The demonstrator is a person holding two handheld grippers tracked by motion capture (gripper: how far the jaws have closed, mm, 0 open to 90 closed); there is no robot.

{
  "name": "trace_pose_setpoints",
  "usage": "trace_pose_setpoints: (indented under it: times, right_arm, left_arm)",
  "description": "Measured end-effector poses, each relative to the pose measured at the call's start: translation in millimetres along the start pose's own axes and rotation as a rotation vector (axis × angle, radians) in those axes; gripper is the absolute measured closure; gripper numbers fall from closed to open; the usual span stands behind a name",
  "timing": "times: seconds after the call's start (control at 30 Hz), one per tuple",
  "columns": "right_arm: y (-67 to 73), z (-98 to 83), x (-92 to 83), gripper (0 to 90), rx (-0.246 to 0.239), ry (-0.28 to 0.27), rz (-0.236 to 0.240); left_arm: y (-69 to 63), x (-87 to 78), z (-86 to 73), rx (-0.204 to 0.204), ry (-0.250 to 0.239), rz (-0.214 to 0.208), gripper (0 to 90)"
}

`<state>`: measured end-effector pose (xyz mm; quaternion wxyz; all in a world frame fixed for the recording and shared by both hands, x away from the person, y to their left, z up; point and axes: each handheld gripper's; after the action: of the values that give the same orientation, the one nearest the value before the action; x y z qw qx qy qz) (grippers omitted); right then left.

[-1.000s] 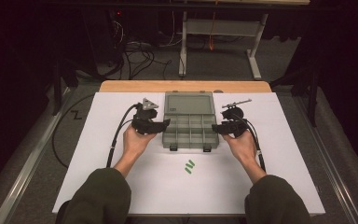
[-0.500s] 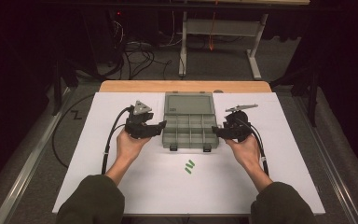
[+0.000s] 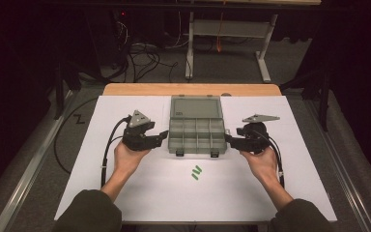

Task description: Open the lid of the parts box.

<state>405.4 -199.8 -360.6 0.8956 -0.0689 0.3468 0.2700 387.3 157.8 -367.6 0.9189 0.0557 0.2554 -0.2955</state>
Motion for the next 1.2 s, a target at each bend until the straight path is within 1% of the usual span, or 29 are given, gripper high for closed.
trace_pose_setpoints:
  times: [0.23, 0.27, 0.33, 0.4, 0.57, 0.7, 0.77, 0.9, 0.97, 1.07, 1.2]
  right_arm:
    - [-1.8, -9.4, -11.2, 41.3, 0.0, -0.036, 0.013]
    - [-1.8, -11.1, -12.6, 41.1, -0.002, -0.039, 0.014]
    - [-2.0, -14.3, -16.0, 40.7, -0.002, -0.045, 0.018]
    - [-2.2, -17.8, -19.8, 40.3, 0.004, -0.061, 0.024]
    - [-3.7, -26.6, -28.5, 38.6, 0.006, -0.094, 0.034]
    - [-5.3, -33.9, -36.0, 36.8, 0.0, -0.124, 0.043]
    - [-5.4, -38.3, -40.0, 36.0, -0.007, -0.136, 0.046]
    - [-7.3, -48.4, -48.8, 35.3, -0.007, -0.161, 0.052]
    - [-9.4, -53.7, -53.5, 34.8, -0.002, -0.178, 0.05]
    - [-12.8, -61.7, -60.1, 34.1, 0.01, -0.194, 0.045]
    - [-17.4, -74.6, -67.6, 33.2, 0.027, -0.221, 0.046]
  left_arm:
    - [-2.2, -8.9, -6.6, -0.001, -0.018, -0.007, 36.6]
    - [-2.6, -9.8, -7.3, 0.002, -0.011, -0.006, 36.5]
    - [-3.3, -11.5, -9.7, 0.006, -0.019, -0.001, 36.1]
    - [-4.3, -12.8, -11.9, 0.006, -0.022, 0.005, 35.8]
    - [-6.3, -18.1, -17.4, 0.011, -0.034, -0.001, 35.3]
    - [-8.1, -24.1, -18.6, 0.022, -0.022, 0.006, 34.9]
    - [-9.1, -28.7, -20.8, 0.013, -0.044, 0.002, 34.9]
    - [-10.9, -33.8, -25.9, 0.013, -0.049, 0.002, 34.9]
    - [-11.7, -36.9, -28.5, 0.012, -0.055, 0.0, 34.8]
    - [-11.6, -41.6, -31.1, 0.01, -0.076, 0.0, 34.3]
    - [-11.5, -46.5, -35.5, -0.001, -0.09, -0.001, 33.8]
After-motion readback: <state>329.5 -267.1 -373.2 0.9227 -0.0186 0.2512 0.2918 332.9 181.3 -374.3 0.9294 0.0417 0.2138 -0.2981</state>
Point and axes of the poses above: each handheld gripper's, and its own axes: x roughly forward along the jaws, z roughly out of its top, y roughly to its left, and after that the axes turned 1 degree about y, right-handed
